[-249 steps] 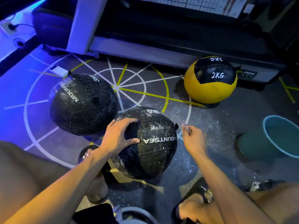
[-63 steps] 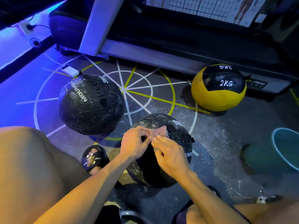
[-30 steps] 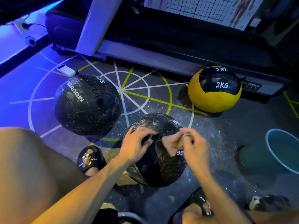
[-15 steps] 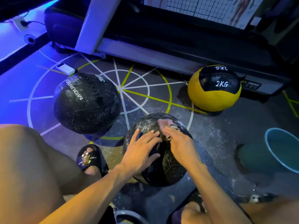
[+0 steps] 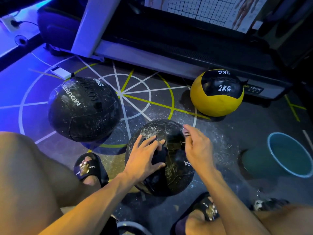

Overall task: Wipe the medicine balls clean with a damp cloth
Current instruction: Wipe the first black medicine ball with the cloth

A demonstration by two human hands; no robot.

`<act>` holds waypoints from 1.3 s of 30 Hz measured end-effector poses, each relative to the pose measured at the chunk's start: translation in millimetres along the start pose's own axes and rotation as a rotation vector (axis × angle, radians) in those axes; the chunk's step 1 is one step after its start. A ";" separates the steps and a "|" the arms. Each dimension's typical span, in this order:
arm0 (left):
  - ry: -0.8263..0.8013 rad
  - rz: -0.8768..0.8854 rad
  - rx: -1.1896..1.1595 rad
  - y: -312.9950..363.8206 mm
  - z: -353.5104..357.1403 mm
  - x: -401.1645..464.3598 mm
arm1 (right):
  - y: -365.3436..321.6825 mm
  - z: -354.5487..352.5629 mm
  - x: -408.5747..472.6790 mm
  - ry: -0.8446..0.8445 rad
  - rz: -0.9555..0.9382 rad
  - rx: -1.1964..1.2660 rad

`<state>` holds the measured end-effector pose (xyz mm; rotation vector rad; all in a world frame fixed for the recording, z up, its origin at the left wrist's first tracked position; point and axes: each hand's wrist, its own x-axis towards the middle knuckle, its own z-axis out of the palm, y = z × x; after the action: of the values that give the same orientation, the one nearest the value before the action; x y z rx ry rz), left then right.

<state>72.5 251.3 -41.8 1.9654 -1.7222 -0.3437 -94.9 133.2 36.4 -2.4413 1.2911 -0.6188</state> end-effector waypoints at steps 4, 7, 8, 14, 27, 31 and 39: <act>0.015 -0.033 -0.016 -2.8 -1.5 3.1 | -28.6 13.8 -23.4 -0.500 -0.151 0.034; 0.023 -0.043 -0.037 -6.2 -2.6 4.0 | -10.9 -2.7 -19.1 -0.488 -0.180 -0.238; 0.019 -0.044 -0.043 -7.7 -3.2 4.1 | -4.6 -8.0 -19.6 -0.441 -0.119 -0.213; 0.001 -0.039 -0.060 -10.5 -6.9 10.9 | -8.4 4.3 -13.9 0.087 -0.076 0.242; -0.020 -0.100 -0.078 -28.3 -21.8 23.1 | 57.6 13.7 -45.5 0.033 0.549 0.300; 0.055 -0.071 -0.016 -21.5 -28.9 36.5 | 40.3 31.1 -40.8 0.060 0.646 0.599; -0.094 0.040 0.289 -2.2 -30.8 59.3 | 50.1 73.4 -56.9 0.043 0.926 0.667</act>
<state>99.7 199.8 -9.0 2.1403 -1.9607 -0.1834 -121.2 158.5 -62.6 -1.1346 1.6741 -0.6657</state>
